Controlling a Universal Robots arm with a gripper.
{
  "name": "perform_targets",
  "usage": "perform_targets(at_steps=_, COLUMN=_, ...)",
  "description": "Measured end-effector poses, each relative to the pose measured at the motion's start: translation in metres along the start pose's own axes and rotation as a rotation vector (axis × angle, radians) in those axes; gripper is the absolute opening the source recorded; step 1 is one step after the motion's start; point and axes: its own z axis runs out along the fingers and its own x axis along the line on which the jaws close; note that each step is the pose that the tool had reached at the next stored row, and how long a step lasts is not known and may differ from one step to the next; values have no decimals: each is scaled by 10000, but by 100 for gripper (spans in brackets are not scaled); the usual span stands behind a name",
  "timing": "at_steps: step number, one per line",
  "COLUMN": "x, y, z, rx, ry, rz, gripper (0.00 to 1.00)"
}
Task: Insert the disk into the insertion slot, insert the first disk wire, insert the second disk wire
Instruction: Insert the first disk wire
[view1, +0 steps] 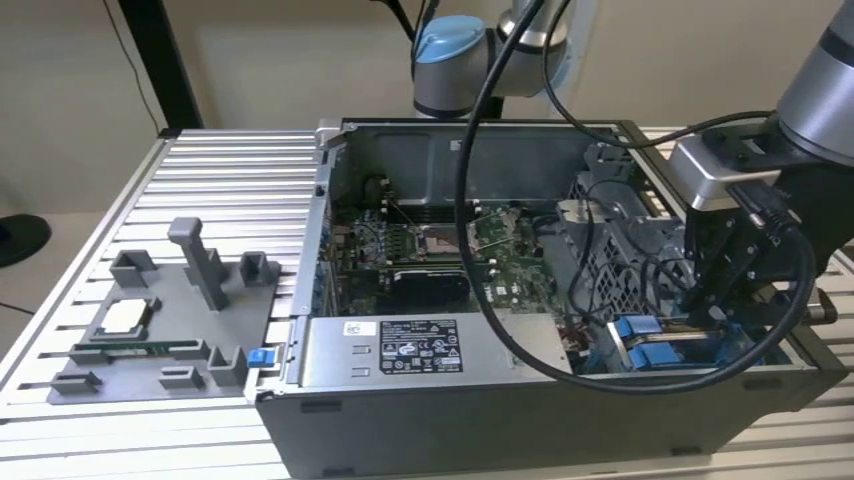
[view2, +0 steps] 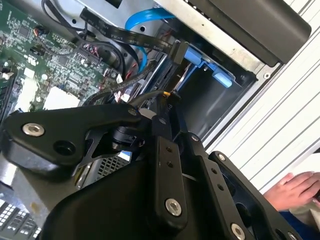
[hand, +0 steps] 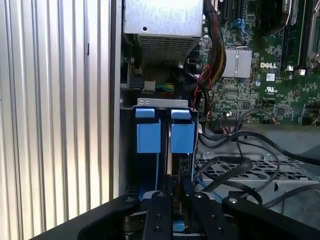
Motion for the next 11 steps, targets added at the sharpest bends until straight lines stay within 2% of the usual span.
perform_targets(at_steps=6, x=-36, y=-58, z=31, rx=157, ry=-2, rz=-6, gripper=0)
perform_targets(at_steps=11, x=-83, y=-62, z=50, rx=175, ry=0, rz=0, gripper=0)
